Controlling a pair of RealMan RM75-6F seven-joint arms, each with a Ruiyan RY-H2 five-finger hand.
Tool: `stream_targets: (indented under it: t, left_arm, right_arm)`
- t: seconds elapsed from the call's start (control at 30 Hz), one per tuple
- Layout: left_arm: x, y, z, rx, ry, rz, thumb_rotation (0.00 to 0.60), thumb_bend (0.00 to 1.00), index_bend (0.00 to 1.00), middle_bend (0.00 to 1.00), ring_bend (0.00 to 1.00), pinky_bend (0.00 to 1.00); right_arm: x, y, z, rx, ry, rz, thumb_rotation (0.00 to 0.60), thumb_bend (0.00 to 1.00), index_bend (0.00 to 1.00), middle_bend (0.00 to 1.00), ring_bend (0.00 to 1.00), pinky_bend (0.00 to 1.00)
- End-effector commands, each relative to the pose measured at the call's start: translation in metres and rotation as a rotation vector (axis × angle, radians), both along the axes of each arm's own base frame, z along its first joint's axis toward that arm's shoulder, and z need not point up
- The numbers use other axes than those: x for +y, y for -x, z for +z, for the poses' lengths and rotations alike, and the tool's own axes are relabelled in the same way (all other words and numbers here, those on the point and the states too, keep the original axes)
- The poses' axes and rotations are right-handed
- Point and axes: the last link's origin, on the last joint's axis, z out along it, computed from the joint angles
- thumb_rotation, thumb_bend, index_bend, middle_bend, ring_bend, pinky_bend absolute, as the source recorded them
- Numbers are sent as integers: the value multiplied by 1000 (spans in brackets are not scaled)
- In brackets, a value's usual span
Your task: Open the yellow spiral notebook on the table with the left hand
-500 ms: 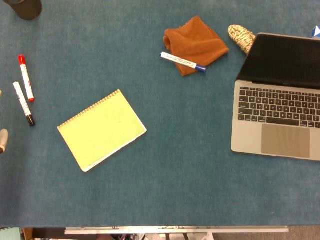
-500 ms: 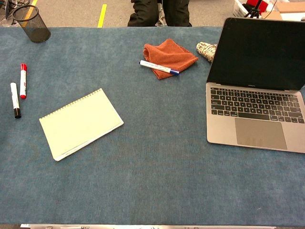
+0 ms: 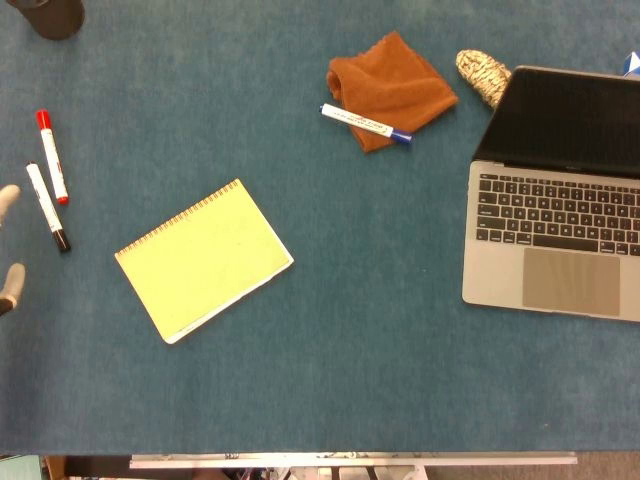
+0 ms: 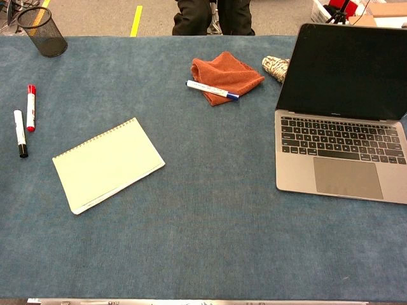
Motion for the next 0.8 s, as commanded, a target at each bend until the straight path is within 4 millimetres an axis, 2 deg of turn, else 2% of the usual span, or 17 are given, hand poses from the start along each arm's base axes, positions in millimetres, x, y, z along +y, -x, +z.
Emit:
stream_targets:
  t: [0.03,0.33,0.37,0.47,0.63,0.8]
  left_arm:
    - [2,0,-3,16,82,-29,600,364,100,51,5,0]
    - [10,-11,-21,56,212,-107,600,364,100,51,5,0]
    - [10,-16,-31,74,268,-151,600,364,100,50,3,0]
    - [12,-21,-43,74,322,-184,600,363,99,47,0,0]
    - [16,-28,-57,76,378,-227,600,353,89,36,0,0]
    - [18,-35,-72,104,457,-268,600,330,28,2,0,0]
  right_arm:
    - [0,0,1,2,4,-2,600,193,158,209,101,178]
    - [-1,0,1,2,6,-1,600,193,158,209,101,177]
    - [0,0,1,2,6,-3,600,192,158,209,101,177]
    - [0,1,0,2,3,-9,600,192,159,209,102,178]
    - [0,2,0,4,4,-14,600,193,158,209,101,178]
    - [0,3,-1,6,1,-21,600,193,158,209,101,178]
